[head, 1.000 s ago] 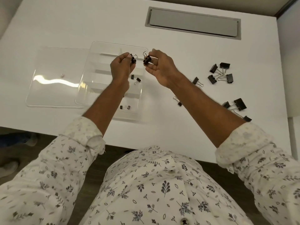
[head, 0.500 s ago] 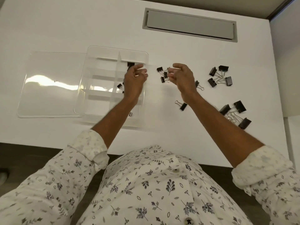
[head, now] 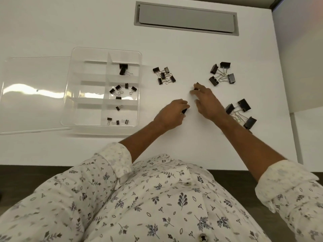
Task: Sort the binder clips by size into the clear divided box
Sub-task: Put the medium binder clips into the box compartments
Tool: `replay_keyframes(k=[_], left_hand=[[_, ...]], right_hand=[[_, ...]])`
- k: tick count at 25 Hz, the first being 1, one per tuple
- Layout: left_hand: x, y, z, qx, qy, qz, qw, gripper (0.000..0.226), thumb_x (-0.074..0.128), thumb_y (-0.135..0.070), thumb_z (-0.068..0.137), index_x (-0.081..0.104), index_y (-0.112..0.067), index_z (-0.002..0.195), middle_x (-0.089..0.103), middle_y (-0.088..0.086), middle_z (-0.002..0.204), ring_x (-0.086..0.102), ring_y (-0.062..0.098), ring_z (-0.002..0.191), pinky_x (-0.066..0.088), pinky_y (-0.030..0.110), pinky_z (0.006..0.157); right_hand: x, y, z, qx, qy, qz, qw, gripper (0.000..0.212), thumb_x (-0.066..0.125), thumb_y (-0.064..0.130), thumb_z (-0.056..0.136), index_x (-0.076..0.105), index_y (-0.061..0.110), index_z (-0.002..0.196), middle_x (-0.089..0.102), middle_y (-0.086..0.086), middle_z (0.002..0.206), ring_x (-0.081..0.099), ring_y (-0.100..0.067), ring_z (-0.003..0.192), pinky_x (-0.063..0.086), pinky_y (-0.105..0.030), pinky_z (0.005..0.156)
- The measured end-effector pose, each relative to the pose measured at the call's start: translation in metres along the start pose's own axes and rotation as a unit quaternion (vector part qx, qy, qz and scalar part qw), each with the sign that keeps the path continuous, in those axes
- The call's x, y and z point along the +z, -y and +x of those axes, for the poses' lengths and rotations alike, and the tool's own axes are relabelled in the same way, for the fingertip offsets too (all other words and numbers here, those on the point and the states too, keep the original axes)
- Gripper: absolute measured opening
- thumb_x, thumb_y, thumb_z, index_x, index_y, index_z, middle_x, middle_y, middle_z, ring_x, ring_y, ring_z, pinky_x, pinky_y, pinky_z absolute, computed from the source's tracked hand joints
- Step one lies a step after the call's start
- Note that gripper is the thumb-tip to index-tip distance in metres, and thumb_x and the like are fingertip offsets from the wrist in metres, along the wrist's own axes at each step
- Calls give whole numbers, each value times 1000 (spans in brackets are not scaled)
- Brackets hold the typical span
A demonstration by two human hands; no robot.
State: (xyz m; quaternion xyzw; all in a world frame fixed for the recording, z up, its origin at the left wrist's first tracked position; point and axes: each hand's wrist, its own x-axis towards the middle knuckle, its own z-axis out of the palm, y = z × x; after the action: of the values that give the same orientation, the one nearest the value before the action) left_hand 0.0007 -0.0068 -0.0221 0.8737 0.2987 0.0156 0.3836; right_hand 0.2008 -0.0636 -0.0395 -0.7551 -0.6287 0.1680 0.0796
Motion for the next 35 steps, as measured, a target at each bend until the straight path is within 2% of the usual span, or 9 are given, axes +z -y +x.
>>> replay_keyframes(k=[10,16,18,21,23,25,28,31,35], left_hand=[[3,1,1,-35,-32,85,995,48,66,-23,95,58,-16,141,57,6,132,57,28,119,51,38,89],[-9,6,-7,-127,-161,-119,971,41,75,-26,86,69,-14,125,65,3,116,70,10,85,59,33,87],[-26,5,-11,-147,-225,-170,948,39,77,-25,85,70,-16,123,69,1,116,72,5,80,60,25,80],[-57,12,-12,-168,-281,-232,916,36,76,-23,87,70,-16,121,73,-3,109,71,4,77,54,11,71],[-81,28,-15,-186,-321,-310,875,34,76,-26,86,71,-16,118,74,1,105,74,12,80,60,22,79],[-101,47,-20,-206,-352,-383,829,35,76,-27,88,70,-10,118,74,7,105,73,16,85,62,31,81],[-128,73,-24,-218,-381,-400,805,33,76,-25,88,70,-9,116,73,7,103,73,17,89,62,31,83],[-151,88,-19,-219,-409,-319,826,29,75,-28,82,73,-21,110,75,-1,106,73,15,101,61,33,92],[-167,100,-10,-223,-424,-262,838,29,64,-17,93,73,-14,120,73,-6,115,65,-9,97,48,4,80]], right_hand=[[-8,-11,4,-26,-43,-25,998,36,60,12,98,61,13,133,59,-10,136,54,-35,120,52,-52,93],[-1,19,-3,1,-84,175,981,26,62,19,99,67,12,123,65,-7,120,64,-22,105,54,-33,91],[-7,45,4,86,-72,353,929,23,63,22,99,68,14,120,70,-1,116,68,-16,99,55,-29,91],[-23,79,20,201,21,629,751,23,61,20,101,66,11,121,69,-3,110,68,-19,96,55,-35,94],[-32,103,34,219,55,701,677,30,56,17,104,63,3,129,68,-8,112,68,-23,95,56,-35,92],[-40,128,48,218,64,727,648,33,54,16,104,62,-1,131,68,-13,112,69,-26,95,58,-36,91],[-51,165,71,192,77,744,635,42,55,35,105,60,1,130,69,-13,122,72,-29,104,58,-39,98],[-58,193,92,152,106,726,662,64,45,53,104,47,6,147,58,-13,145,61,-30,129,50,-44,110],[-61,212,106,115,107,712,685,64,33,57,106,42,14,152,42,-6,160,35,-25,150,36,-44,121]])
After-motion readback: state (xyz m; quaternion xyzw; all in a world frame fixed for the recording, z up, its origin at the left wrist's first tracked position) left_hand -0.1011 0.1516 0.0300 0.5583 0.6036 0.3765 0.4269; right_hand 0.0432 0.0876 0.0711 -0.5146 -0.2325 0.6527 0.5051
